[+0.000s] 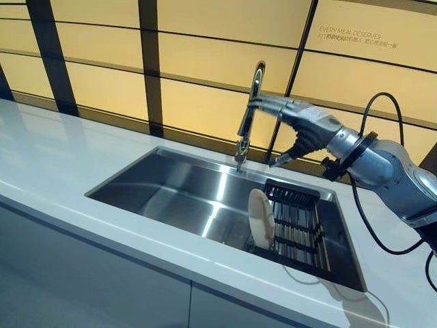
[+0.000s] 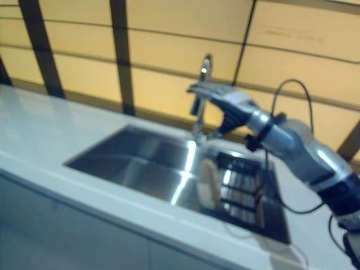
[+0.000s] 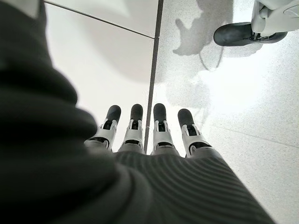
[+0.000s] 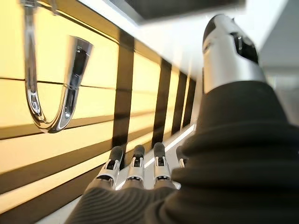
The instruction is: Take plates into dishwasher
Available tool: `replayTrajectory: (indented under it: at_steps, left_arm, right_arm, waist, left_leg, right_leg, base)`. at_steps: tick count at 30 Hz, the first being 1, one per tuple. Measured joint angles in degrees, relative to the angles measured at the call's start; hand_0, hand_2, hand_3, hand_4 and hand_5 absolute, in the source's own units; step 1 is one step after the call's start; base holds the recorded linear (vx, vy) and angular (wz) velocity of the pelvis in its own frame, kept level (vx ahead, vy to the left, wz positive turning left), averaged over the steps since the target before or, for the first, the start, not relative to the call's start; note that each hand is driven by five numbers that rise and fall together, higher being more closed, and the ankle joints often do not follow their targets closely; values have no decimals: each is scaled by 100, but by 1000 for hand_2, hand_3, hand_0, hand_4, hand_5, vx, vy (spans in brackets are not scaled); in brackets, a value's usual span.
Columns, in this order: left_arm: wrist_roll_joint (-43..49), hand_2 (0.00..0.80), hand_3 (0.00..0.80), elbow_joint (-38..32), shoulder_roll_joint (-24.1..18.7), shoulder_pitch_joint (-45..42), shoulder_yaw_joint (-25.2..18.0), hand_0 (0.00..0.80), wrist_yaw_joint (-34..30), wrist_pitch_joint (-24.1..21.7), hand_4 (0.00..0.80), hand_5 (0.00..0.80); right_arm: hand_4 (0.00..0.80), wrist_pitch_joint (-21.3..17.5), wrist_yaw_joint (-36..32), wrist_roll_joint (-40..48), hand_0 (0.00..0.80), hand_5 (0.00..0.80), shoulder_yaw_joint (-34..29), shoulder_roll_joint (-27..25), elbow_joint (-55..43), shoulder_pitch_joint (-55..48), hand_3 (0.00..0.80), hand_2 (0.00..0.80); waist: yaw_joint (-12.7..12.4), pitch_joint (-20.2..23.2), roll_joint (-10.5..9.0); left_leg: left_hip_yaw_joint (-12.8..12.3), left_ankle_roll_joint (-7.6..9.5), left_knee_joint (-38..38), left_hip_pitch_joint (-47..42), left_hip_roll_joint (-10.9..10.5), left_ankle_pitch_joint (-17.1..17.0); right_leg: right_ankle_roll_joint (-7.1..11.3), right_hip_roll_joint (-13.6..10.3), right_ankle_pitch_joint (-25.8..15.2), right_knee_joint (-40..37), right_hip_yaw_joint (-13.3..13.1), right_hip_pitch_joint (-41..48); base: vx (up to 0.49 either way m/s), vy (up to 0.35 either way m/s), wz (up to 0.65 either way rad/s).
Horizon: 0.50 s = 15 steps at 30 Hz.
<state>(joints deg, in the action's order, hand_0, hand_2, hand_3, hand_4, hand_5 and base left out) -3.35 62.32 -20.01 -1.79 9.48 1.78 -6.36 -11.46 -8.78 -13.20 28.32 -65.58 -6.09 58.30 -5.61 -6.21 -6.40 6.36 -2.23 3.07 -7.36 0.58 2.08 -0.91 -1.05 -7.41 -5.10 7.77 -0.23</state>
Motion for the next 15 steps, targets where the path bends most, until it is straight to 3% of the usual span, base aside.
replayTrajectory:
  at_steps: [5, 15]
  left_arm:
    - [-19, 0, 0, -5, -5, -27, -2, 0, 0, 30, 0, 0]
    - [-20, 0, 0, -50, -32, -141, 4, 0, -1, 51, 0, 0]
  right_arm:
    - [0, -495, -335, -553, 0, 0, 456, -370, -219, 454, 0, 0]
    - [0, -1283, -1212, -1000, 0, 0, 1279, -280, -679, 1145, 0, 0]
  waist:
    - [2, 45, -55]
    - [-30, 190, -148]
  left_leg:
    - [-77, 0, -11, -16, 9, 0]
    - [-166, 0, -33, -15, 10, 0]
  right_leg:
    - [0, 3, 0, -1, -3, -15]
    - [-1, -13, 1, -4, 16, -5]
  base:
    - [0, 0, 0]
    - [0, 0, 0]
